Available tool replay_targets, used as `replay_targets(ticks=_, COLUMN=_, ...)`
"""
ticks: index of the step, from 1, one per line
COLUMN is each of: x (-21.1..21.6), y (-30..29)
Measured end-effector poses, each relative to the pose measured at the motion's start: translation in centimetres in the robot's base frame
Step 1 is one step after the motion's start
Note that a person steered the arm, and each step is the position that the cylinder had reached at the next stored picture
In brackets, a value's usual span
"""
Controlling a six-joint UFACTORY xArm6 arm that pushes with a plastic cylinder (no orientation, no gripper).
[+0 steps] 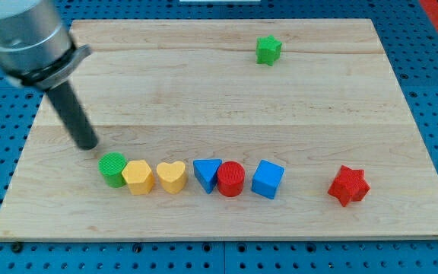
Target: Push the green star closer to the green circle
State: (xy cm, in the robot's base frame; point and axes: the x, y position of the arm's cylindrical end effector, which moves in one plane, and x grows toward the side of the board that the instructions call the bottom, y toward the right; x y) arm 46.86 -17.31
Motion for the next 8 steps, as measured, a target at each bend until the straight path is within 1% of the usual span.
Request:
replay_targets(ticks=1, x=1.5, y=5.6)
replay_targets(ticks=2, x=2.7, y=1.6)
replay_targets(ticks=3, x=4.6, y=-0.5)
replay_targets(ticks=4, x=4.3, y=-0.5)
replay_targets(ticks=5, x=-2.5, y=3.2)
replay_targets(ticks=6, x=-6.2, y=17.5)
replay_targets(ticks=7, x=-11.5, y=30.0)
replay_targets(ticks=8, x=-17.0, y=36.5)
